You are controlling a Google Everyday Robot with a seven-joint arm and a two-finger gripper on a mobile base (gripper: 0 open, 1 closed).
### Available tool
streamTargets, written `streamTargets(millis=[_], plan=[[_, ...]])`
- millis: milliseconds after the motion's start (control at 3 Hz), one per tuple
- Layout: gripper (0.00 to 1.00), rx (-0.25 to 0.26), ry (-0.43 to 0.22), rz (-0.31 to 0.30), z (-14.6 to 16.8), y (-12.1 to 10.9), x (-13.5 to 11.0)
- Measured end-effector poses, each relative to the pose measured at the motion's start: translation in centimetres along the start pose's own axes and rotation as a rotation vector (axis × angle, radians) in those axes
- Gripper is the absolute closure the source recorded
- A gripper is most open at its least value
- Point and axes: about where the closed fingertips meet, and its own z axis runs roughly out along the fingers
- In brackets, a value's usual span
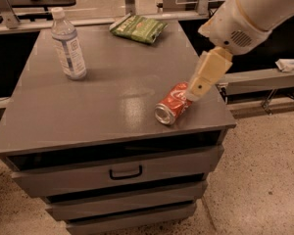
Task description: Move blue plastic bottle near green jalapeno chip bag
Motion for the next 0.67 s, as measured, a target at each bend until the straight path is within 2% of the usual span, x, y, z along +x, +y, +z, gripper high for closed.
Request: streamTargets(millis=[333, 667], plan=[[0.00, -0.009, -0.157, 0.054, 2.89, -1.88, -4.40], [0.00, -0.009, -0.191, 0.064, 3.26, -2.19, -5.32]])
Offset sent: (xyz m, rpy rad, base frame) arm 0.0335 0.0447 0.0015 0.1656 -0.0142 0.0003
